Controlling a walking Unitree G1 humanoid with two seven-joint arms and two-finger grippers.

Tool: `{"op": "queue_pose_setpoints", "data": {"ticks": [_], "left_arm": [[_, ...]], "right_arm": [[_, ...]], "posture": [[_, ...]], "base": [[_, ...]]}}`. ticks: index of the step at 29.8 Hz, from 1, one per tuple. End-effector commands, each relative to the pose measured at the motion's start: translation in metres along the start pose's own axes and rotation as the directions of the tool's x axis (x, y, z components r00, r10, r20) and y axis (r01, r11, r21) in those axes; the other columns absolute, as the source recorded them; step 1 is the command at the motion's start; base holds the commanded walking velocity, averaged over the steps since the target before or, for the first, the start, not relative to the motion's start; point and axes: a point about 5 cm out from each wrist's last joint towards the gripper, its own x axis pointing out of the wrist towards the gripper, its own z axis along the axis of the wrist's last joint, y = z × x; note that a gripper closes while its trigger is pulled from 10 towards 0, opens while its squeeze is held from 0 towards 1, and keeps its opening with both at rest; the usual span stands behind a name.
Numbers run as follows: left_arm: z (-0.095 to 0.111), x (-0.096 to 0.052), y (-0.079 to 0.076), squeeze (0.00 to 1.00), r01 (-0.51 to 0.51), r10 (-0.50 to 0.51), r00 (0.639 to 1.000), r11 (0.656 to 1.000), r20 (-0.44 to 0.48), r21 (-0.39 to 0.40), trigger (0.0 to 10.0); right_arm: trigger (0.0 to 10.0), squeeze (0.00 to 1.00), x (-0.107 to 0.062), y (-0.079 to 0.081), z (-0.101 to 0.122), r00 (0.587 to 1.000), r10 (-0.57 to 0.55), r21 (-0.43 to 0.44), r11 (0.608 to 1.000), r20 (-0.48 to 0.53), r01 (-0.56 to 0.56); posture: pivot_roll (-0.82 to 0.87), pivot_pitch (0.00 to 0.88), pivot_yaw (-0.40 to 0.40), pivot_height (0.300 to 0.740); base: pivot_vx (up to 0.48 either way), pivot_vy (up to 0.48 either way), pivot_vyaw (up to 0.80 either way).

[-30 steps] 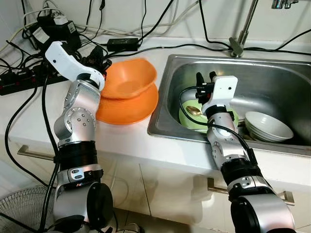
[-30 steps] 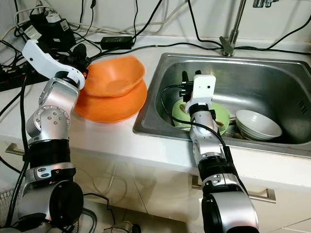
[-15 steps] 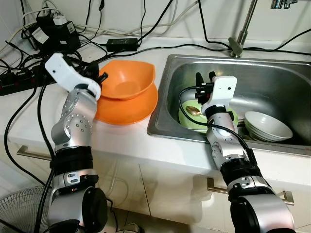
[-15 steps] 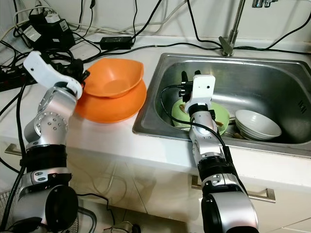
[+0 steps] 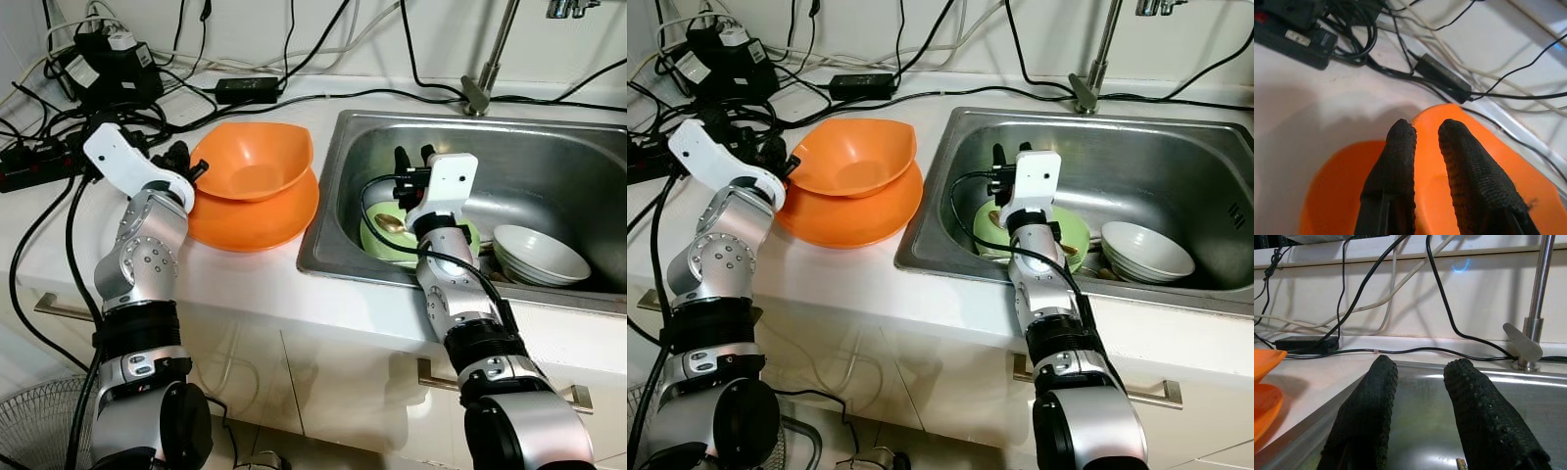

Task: Kitchen organization

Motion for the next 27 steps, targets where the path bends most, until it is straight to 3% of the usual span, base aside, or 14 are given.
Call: {"op": "queue_pose_setpoints", "data": {"ticks": [1, 9, 10, 11, 27], "left_arm": [[0.002, -0.002, 0.004, 0.0, -0.03, 0.029, 1.0, 1.0, -0.005, -0.004, 10.0], [-0.007, -0.003, 0.001, 0.0, -0.035, 0.034, 0.997, 0.999, -0.063, -0.016, 10.0], [-0.009, -0.003, 0.0, 0.4, -0.03, 0.028, 0.997, 0.999, -0.069, -0.02, 10.0], [-0.009, -0.003, -0.001, 1.0, -0.022, 0.02, 0.997, 1.0, -0.072, -0.022, 10.0], [-0.003, -0.008, -0.015, 1.0, 0.023, -0.026, 0.998, 0.998, -0.064, -0.05, 10.0]], "right_arm": [[10.0, 0.0, -0.008, 0.002, -0.014, 0.998, 0.004, 0.014, 1.0, -0.055, -0.003], [10.0, 0.0, -0.008, 0.002, -0.013, 0.999, 0.004, 0.015, 1.0, -0.054, -0.003], [10.0, 0.0, -0.008, 0.002, -0.013, 0.999, 0.004, 0.016, 1.0, -0.053, -0.004], [10.0, 0.0, -0.008, 0.002, -0.013, 0.999, 0.005, 0.016, 1.0, -0.053, -0.004], [10.0, 0.0, -0.007, 0.001, -0.012, 0.999, 0.001, 0.016, 1.0, -0.048, 0.0]], "posture": [[0.17, 0.03, 0.108, 0.74], [0.17, 0.031, 0.109, 0.74], [0.17, 0.031, 0.109, 0.74], [0.17, 0.031, 0.109, 0.74], [0.17, 0.035, 0.107, 0.74]], "base": [[0.0, 0.0, 0.0], [0.0, 0.0, 0.0], [0.0, 0.0, 0.0], [0.0, 0.0, 0.0], [0.0, 0.0, 0.0]]}}
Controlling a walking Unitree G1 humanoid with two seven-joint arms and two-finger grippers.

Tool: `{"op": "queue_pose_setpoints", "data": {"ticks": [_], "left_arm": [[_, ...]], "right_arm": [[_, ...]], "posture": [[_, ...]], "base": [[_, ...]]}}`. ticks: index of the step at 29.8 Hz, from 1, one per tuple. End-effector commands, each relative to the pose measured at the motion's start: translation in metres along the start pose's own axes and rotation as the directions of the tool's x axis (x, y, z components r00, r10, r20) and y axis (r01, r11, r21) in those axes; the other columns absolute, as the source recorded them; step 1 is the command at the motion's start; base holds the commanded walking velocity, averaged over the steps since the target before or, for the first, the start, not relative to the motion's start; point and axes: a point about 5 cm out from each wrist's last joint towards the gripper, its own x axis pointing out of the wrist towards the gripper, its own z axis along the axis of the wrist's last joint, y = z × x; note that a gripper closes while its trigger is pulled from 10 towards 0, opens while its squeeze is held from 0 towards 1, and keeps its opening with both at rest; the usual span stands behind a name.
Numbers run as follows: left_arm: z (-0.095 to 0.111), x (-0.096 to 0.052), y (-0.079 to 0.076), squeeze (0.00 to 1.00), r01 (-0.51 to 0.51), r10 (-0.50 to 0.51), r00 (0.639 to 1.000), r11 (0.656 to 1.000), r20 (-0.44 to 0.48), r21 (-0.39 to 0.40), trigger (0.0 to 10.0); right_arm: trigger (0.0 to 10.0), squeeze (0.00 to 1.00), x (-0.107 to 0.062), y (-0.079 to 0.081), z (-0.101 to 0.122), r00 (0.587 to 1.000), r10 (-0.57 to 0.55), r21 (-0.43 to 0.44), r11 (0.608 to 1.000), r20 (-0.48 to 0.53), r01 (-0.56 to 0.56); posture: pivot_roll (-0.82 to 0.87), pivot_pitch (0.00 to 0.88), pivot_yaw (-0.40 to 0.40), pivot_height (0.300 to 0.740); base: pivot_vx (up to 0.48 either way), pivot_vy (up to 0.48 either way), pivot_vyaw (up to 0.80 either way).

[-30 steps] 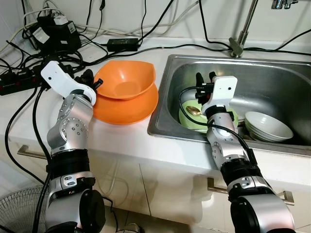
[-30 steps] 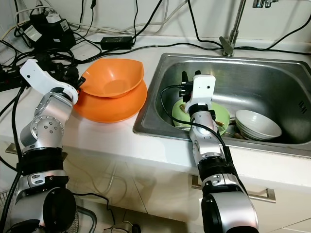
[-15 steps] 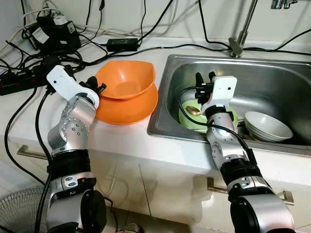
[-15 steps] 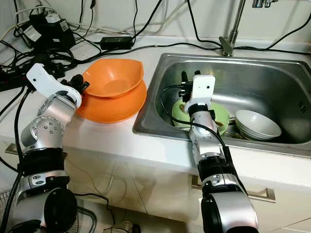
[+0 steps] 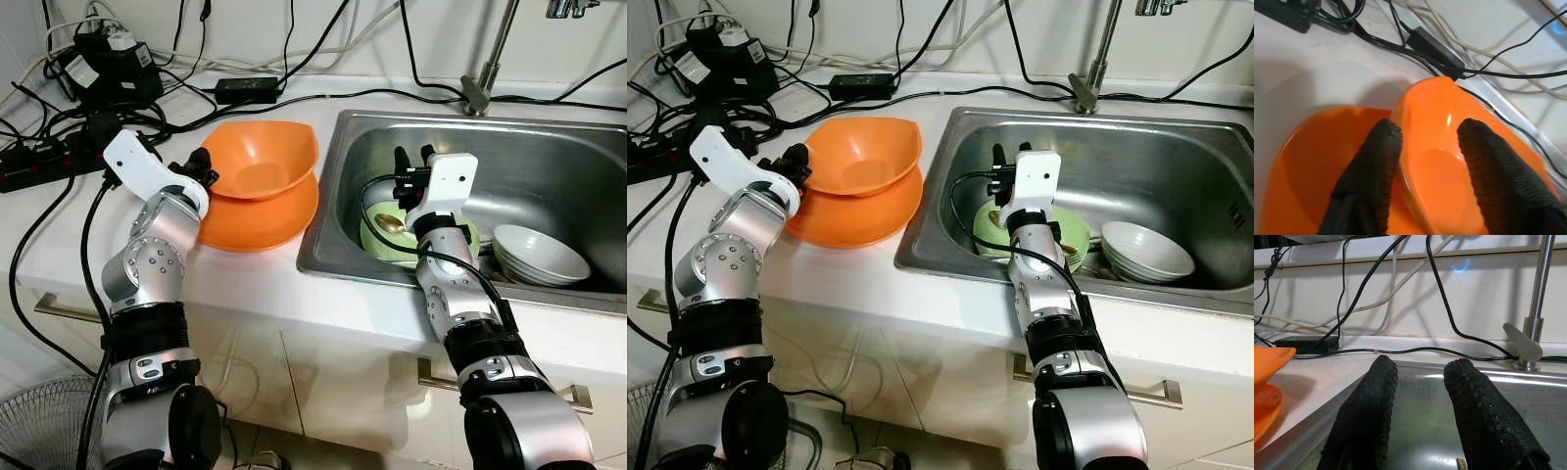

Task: Kitchen organization

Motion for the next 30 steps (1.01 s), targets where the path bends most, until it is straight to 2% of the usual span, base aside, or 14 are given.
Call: {"op": "queue_pose_setpoints", "data": {"ticks": [1, 11, 13, 14, 30], "left_arm": [[0.008, -0.005, -0.005, 1.0, 0.005, -0.004, 1.0, 1.0, 0.02, -0.012, 10.0], [0.011, -0.01, -0.011, 1.0, 0.008, -0.007, 1.0, 0.999, 0.024, -0.042, 10.0], [0.013, -0.012, -0.008, 1.0, -0.022, 0.023, 0.999, 0.999, 0.025, -0.041, 10.0], [0.014, -0.012, -0.007, 0.0, -0.029, 0.03, 0.999, 0.999, 0.024, -0.04, 10.0], [-0.002, -0.009, 0.002, 0.0, -0.118, 0.118, 0.992, 0.993, -0.051, 0.005, 10.0]], "right_arm": [[10.0, 0.0, -0.007, 0.001, -0.012, 0.999, 0.002, 0.017, 1.0, -0.048, -0.001], [10.0, 0.0, -0.006, 0.003, -0.011, 0.999, 0.007, 0.022, 1.0, -0.046, -0.006], [10.0, 0.0, -0.006, 0.003, -0.011, 0.999, 0.007, 0.022, 1.0, -0.046, -0.006], [10.0, 0.0, -0.006, 0.003, -0.011, 0.999, 0.007, 0.021, 1.0, -0.046, -0.006], [10.0, 0.0, -0.007, 0.003, -0.012, 0.999, 0.006, 0.022, 1.0, -0.046, -0.005]], "posture": [[0.17, 0.035, 0.107, 0.74], [0.17, 0.035, 0.105, 0.74], [0.17, 0.036, 0.105, 0.74], [0.17, 0.036, 0.105, 0.74], [0.17, 0.033, 0.113, 0.74]], "base": [[0.0, 0.0, 0.0], [0.0, 0.0, 0.0], [0.0, 0.0, 0.0], [0.0, 0.0, 0.0], [0.0, 0.0, 0.0]]}}
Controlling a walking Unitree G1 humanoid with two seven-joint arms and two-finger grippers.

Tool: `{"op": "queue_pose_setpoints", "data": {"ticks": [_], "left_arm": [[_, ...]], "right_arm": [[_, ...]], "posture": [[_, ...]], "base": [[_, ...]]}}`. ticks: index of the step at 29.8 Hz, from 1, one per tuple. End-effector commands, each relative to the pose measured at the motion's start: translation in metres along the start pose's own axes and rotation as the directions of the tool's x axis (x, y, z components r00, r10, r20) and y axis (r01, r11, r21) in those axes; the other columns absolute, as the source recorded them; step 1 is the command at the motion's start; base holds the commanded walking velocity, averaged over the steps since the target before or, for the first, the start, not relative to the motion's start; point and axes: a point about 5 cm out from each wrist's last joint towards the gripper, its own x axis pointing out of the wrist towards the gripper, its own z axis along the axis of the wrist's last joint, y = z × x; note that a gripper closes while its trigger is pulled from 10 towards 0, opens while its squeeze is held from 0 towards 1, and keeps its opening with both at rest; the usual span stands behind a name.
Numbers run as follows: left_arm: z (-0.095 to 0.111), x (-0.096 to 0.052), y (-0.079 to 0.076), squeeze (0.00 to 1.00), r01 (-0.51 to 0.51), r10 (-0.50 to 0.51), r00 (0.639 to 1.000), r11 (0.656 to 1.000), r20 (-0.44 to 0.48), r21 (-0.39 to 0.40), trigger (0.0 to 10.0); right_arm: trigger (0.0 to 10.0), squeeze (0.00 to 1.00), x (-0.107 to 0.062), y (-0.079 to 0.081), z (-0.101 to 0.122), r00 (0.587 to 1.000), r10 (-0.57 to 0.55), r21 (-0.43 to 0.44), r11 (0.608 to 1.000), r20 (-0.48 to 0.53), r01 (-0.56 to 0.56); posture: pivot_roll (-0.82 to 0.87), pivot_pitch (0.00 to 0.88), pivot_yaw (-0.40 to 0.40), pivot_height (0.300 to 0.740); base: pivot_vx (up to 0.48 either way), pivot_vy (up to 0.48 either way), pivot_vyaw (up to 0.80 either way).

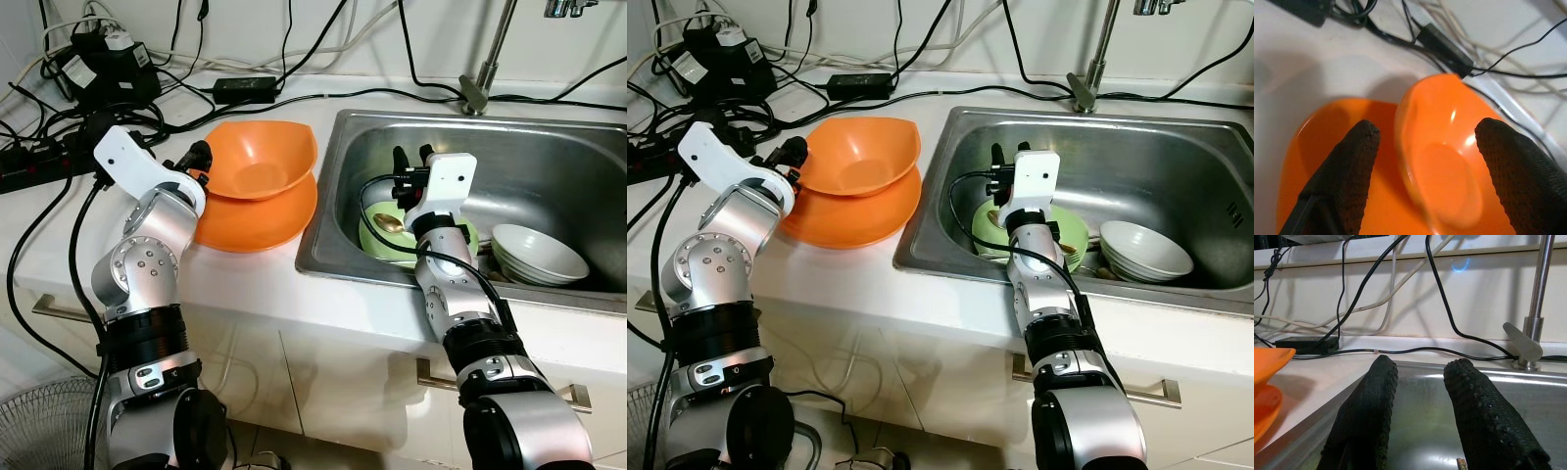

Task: Kitchen organization

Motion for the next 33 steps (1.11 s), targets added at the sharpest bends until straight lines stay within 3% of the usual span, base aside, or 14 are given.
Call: {"op": "queue_pose_setpoints", "data": {"ticks": [1, 16, 17, 18, 19, 20, 21, 33], "left_arm": [[-0.006, 0.002, 0.004, 0.0, -0.046, 0.047, 0.999, 0.999, -0.025, 0.018, 10.0], [-0.018, 0.023, -0.002, 0.0, -0.049, 0.05, 0.997, 0.999, -0.055, 0.023, 10.0], [-0.018, 0.024, -0.001, 0.0, -0.053, 0.054, 0.997, 0.998, -0.053, 0.022, 9.5], [-0.018, 0.026, -0.001, 0.0, -0.057, 0.058, 0.997, 0.998, -0.05, 0.021, 7.1], [-0.016, 0.029, 0.001, 0.0, -0.077, 0.078, 0.996, 0.997, -0.04, 0.012, 2.4], [-0.016, 0.029, 0.001, 0.0, -0.077, 0.078, 0.996, 0.997, -0.04, 0.012, 2.4], [-0.015, 0.031, 0.003, 0.0, -0.088, 0.088, 0.996, 0.996, -0.033, 0.007, 0.0], [-0.013, 0.035, 0.002, 0.0, -0.092, 0.092, 0.996, 0.996, -0.019, -0.008, 0.0]], "right_arm": [[10.0, 0.0, -0.007, 0.002, -0.012, 0.999, 0.003, 0.017, 1.0, -0.047, -0.002], [10.0, 0.0, -0.008, 0.0, -0.011, 0.999, 0.0, 0.012, 1.0, -0.041, 0.001], [10.0, 0.0, -0.008, -0.001, -0.011, 0.999, 0.0, 0.011, 1.0, -0.041, 0.001], [10.0, 0.0, -0.008, -0.001, -0.011, 0.999, 0.0, 0.01, 1.0, -0.041, 0.0], [10.0, 0.0, -0.008, -0.001, -0.011, 0.999, 0.001, 0.009, 1.0, -0.042, -0.001], [10.0, 0.0, -0.008, -0.001, -0.011, 0.999, 0.001, 0.009, 1.0, -0.042, -0.001], [10.0, 0.0, -0.008, -0.001, -0.011, 0.999, 0.002, 0.009, 1.0, -0.042, -0.002], [10.0, 0.0, -0.007, 0.001, -0.011, 0.999, 0.007, 0.01, 1.0, -0.047, -0.006]], "posture": [[0.17, 0.033, 0.113, 0.74], [0.14, 0.025, 0.115, 0.74], [0.14, 0.027, 0.114, 0.74], [0.14, 0.027, 0.114, 0.74], [0.14, 0.03, 0.111, 0.74], [0.14, 0.03, 0.111, 0.74], [0.14, 0.031, 0.11, 0.74], [0.15, 0.036, 0.106, 0.74]], "base": [[0.0, 0.0, 0.0], [0.0, 0.0, 0.0], [0.0, 0.0, 0.0], [0.0, 0.0, 0.0], [0.0, 0.0, 0.0], [0.0, 0.0, 0.0], [0.0, 0.0, 0.0], [0.0, 0.0, 0.0]]}}
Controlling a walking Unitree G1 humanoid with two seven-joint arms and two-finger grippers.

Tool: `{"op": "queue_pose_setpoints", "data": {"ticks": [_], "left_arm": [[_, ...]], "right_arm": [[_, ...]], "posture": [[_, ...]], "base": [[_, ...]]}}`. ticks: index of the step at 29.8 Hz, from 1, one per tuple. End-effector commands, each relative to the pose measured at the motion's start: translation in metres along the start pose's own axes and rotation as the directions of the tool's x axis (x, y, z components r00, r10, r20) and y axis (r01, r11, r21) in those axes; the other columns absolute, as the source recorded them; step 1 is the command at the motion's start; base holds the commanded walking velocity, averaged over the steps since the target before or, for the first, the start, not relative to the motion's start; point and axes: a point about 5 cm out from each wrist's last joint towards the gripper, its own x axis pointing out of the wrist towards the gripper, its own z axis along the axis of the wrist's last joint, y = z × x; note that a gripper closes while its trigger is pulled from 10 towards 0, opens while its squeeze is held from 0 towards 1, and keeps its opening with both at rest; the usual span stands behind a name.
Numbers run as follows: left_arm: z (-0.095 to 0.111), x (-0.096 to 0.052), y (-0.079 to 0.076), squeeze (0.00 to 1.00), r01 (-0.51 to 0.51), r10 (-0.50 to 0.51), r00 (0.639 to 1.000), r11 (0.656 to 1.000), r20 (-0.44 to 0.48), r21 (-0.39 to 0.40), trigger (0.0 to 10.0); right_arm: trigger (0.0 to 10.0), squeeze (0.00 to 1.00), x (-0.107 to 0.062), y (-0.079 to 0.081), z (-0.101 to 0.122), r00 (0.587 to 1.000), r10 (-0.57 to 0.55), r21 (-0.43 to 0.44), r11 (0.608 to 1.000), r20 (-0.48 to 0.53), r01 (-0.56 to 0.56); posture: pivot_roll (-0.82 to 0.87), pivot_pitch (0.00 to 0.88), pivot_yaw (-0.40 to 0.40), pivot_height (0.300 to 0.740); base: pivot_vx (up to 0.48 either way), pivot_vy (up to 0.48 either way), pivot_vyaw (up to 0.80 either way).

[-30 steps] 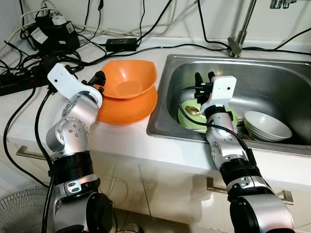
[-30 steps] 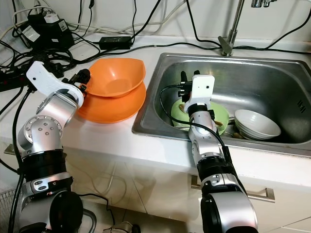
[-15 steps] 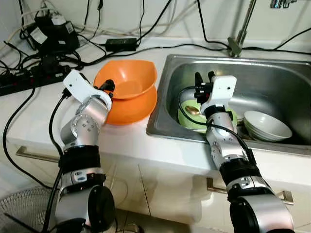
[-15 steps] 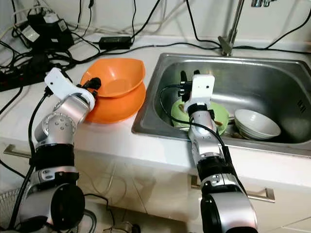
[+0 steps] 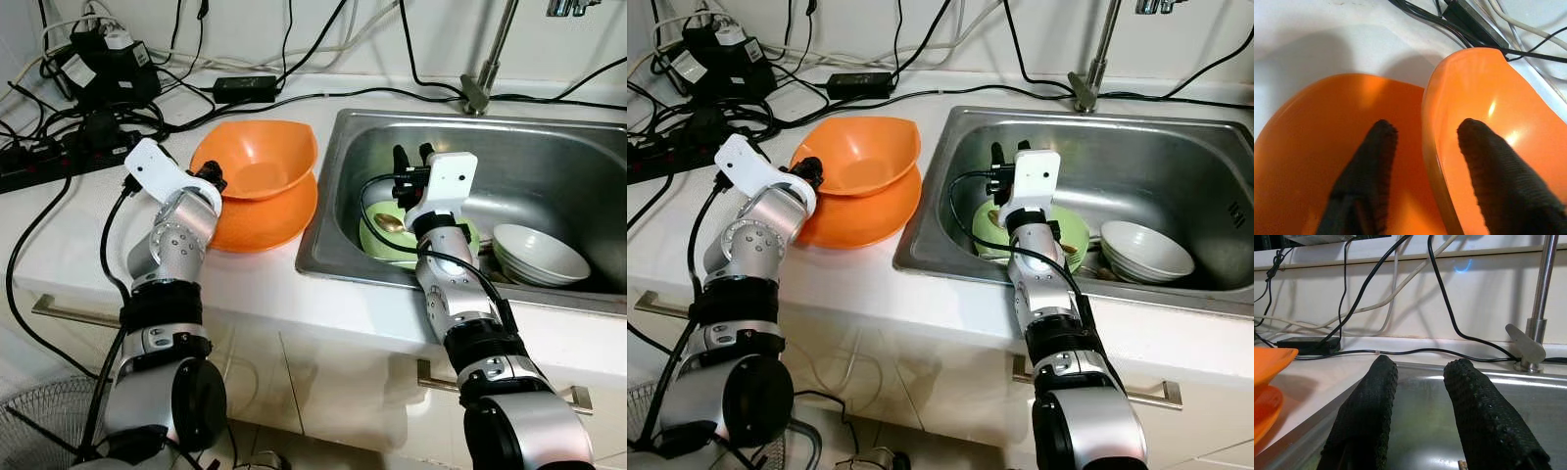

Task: Kitchen organization

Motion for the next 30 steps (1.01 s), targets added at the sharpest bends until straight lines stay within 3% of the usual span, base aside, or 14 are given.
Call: {"op": "queue_pose_setpoints", "data": {"ticks": [1, 26, 29, 30], "left_arm": [[0.0069, 0.0013, -0.0013, 0.0, 0.005, -0.005, 1.0, 1.0, 0.019, -0.001, 0.0], [0.004, 0.0017, -0.0028, 0.0, 0.016, -0.016, 1.0, 1.0, 0.008, 0.001, 0.0], [0.0038, 0.0017, -0.0033, 0.0, 0.022, -0.022, 1.0, 1.0, 0.009, -0.007, 0.0], [0.0078, -0.0004, -0.0085, 0.0, 0.073, -0.071, 0.997, 0.996, 0.044, -0.051, 0.0]], "right_arm": [[10.0, 0.0, -0.0072, 0.0011, -0.0128, 0.998, -0.001, 0.012, 1.0, -0.055, 0.002], [10.0, 0.0, -0.007, 0.0009, -0.0129, 0.998, -0.007, 0.012, 1.0, -0.056, 0.008], [10.0, 0.0, -0.0071, 0.0007, -0.0131, 0.998, -0.008, 0.011, 1.0, -0.057, 0.009], [10.0, 0.0, -0.0075, 0.0008, -0.0133, 0.998, -0.008, 0.011, 1.0, -0.057, 0.009]], "posture": [[0.15, 0.036, 0.106, 0.74], [0.15, 0.032, 0.117, 0.74], [0.15, 0.032, 0.117, 0.74], [0.14, 0.025, 0.12, 0.74]], "base": [[0.0, 0.0, 0.0], [0.0, 0.0, 0.0], [0.0, 0.0, 0.0], [0.0, 0.0, 0.0]]}}
